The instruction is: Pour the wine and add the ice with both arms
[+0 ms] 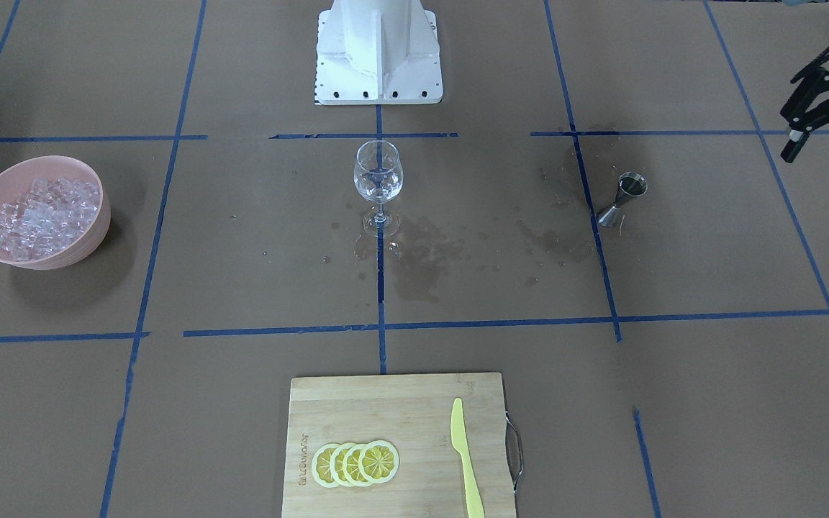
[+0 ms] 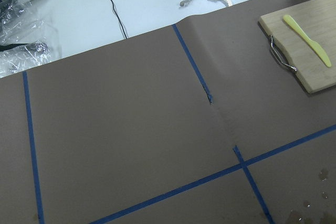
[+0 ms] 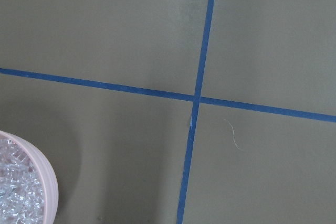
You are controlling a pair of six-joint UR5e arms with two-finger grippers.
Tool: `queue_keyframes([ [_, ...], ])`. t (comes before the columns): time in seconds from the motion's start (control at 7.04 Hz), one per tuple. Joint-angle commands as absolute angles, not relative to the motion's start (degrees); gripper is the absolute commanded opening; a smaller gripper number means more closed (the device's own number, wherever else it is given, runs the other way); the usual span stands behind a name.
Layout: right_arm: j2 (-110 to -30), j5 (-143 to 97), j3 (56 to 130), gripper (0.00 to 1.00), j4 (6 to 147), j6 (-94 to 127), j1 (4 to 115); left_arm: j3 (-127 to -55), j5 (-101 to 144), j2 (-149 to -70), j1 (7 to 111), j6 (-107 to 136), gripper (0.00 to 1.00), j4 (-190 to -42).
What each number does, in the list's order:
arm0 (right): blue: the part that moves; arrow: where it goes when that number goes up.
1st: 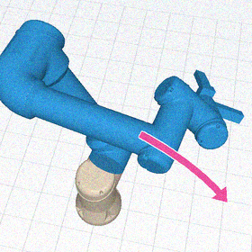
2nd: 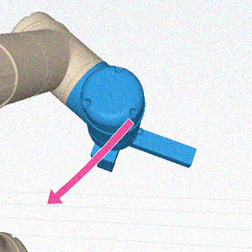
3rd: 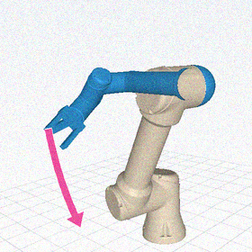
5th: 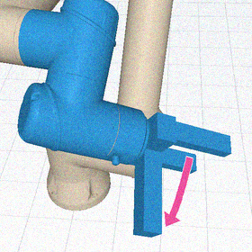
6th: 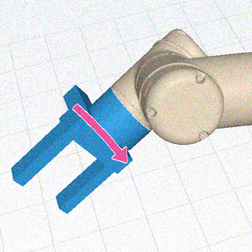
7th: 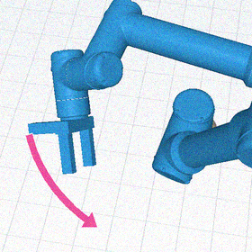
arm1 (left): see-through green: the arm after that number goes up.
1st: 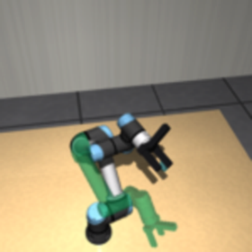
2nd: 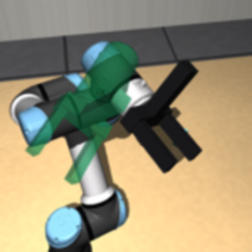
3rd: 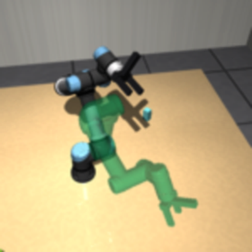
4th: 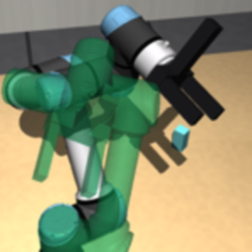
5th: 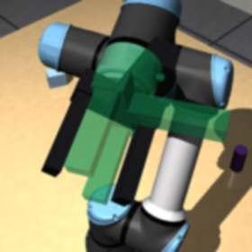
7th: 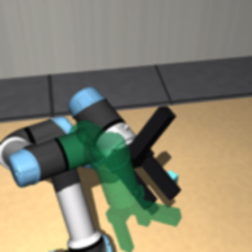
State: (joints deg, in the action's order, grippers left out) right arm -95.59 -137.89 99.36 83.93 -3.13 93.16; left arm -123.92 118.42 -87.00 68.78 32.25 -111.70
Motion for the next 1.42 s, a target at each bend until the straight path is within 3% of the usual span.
queue_keyframes([
  [0.0, -95.8, -137.8, 99.4, 1.0, 83.8, -3.1, 93.1, -129.9, 110.7, -82.4, 59.4, 46.9, 1.0, -112.7],
  [0.28, -97.4, -138.0, 99.1, 1.0, 83.6, -2.3, 93.2, -131.5, 97.8, -70.6, 46.7, 62.2, 1.0, -127.7],
  [0.43, -97.6, -137.8, 98.8, 1.0, 83.6, -2.3, 93.1, -131.7, 92.9, -68.4, 42.3, 66.1, 1.0, -130.2],
  [0.99, -97.0, -138.4, 98.7, 1.0, 83.0, 1.8, 93.1, -132.0, 66.2, -62.6, 17.5, 83.8, 1.0, -129.8],
  [1.28, -96.9, -138.9, 99.0, 1.0, 83.1, 1.8, 93.1, -131.9, 51.6, -62.9, 5.8, 95.8, 1.0, -120.8],
])
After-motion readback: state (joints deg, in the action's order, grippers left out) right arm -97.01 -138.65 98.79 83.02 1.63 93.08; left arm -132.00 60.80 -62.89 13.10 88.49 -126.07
